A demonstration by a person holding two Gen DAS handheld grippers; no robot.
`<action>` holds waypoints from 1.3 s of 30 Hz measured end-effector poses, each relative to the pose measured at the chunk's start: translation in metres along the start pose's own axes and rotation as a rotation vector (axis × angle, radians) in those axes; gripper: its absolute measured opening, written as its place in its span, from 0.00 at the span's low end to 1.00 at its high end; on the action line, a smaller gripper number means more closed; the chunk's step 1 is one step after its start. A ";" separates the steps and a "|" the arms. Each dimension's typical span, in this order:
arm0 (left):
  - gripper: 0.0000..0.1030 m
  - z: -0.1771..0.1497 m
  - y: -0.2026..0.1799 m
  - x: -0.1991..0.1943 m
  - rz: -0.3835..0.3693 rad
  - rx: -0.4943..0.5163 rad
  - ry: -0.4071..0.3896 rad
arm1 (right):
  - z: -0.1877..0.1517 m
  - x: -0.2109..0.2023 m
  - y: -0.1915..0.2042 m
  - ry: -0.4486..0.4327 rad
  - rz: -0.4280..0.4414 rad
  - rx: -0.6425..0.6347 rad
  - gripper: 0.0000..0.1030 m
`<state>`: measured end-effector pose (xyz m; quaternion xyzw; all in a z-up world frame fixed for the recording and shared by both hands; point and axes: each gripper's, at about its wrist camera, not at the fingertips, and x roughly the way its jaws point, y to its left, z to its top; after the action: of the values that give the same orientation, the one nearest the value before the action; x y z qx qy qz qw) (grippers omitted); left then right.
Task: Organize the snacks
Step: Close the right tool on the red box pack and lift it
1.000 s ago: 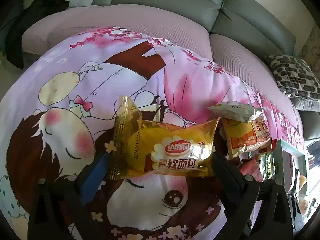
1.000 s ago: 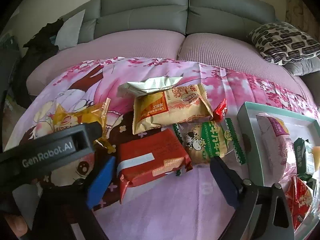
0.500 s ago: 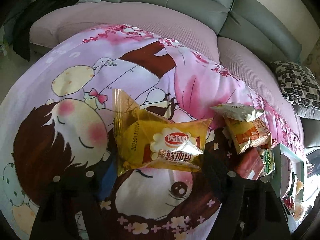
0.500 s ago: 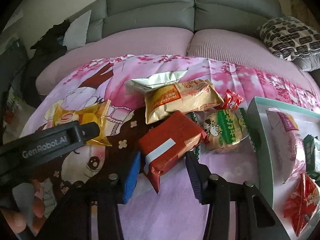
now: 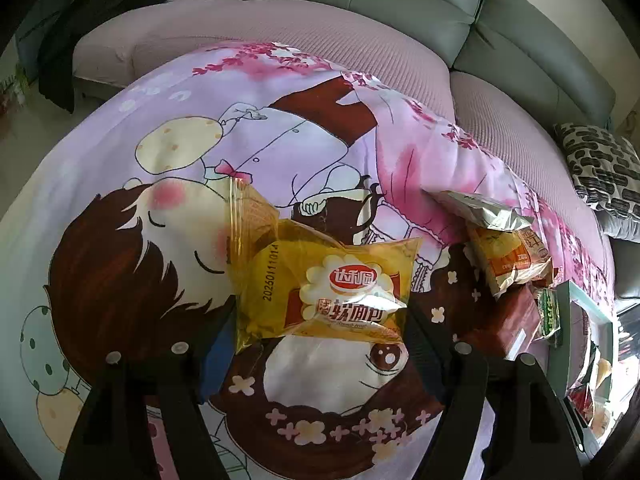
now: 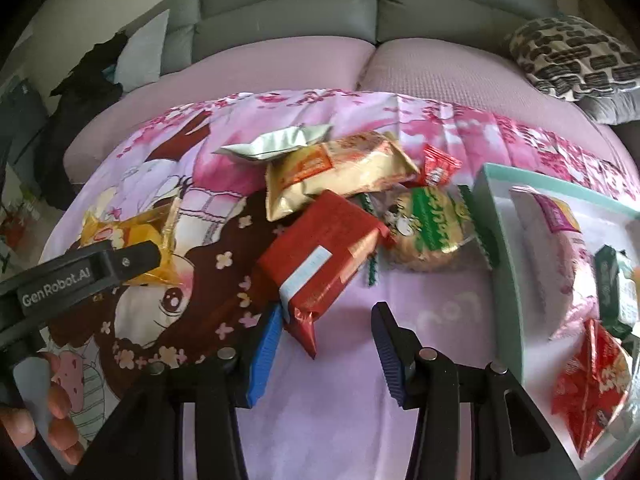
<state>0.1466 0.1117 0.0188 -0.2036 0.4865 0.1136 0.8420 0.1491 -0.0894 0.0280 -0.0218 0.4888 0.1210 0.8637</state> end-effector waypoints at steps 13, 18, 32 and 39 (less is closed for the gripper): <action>0.76 -0.001 0.003 0.001 -0.014 -0.010 0.007 | 0.009 -0.019 -0.007 -0.073 -0.011 0.087 0.61; 0.76 -0.001 0.003 0.001 -0.018 -0.015 0.009 | 0.018 -0.017 0.002 -0.115 -0.023 0.087 0.63; 0.76 0.000 0.001 0.001 -0.013 -0.008 0.013 | 0.026 0.016 0.019 -0.031 -0.100 0.090 0.63; 0.76 0.000 0.002 0.001 -0.009 -0.004 0.015 | 0.022 0.014 0.014 -0.034 -0.070 0.127 0.51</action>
<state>0.1470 0.1133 0.0175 -0.2082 0.4916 0.1089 0.8385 0.1714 -0.0701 0.0287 0.0181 0.4795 0.0599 0.8753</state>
